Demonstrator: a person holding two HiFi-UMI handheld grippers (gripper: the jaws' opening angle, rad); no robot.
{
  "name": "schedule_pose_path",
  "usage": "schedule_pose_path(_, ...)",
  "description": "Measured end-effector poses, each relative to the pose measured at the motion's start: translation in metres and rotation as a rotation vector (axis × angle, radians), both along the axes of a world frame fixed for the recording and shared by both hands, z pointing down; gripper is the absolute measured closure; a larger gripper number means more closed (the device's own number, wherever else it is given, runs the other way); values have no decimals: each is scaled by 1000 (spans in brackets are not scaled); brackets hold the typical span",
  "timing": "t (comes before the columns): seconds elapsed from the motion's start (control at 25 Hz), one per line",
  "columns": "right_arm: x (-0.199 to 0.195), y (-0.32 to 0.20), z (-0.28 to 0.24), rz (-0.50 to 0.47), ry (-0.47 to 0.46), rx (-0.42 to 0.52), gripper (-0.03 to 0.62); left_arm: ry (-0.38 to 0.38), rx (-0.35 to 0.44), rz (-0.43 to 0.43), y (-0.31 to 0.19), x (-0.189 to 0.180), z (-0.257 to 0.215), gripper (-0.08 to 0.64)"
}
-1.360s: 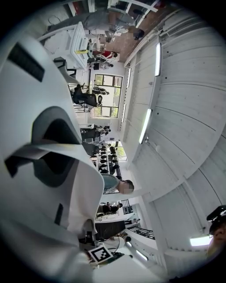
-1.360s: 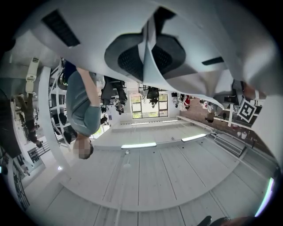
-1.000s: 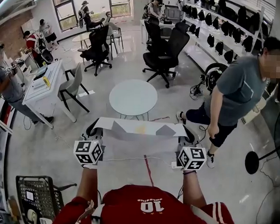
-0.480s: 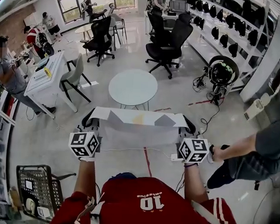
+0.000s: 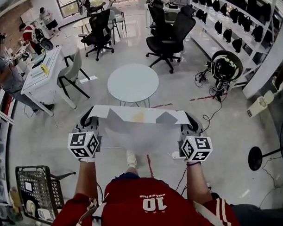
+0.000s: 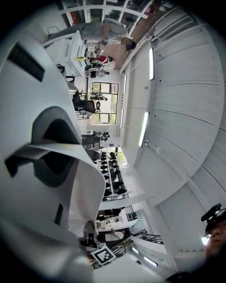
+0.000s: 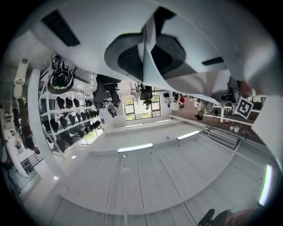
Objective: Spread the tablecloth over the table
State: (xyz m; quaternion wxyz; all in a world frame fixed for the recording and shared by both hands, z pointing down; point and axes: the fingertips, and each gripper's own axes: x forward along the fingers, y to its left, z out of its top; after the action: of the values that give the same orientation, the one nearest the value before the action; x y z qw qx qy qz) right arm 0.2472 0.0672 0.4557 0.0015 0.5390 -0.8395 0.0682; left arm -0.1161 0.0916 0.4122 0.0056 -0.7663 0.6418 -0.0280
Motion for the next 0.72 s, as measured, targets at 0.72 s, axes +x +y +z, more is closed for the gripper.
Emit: schedule_pose_path(0.72,-53,-124,-11,17,4,-12,574,9,12,6,-130,-53,-10,551)
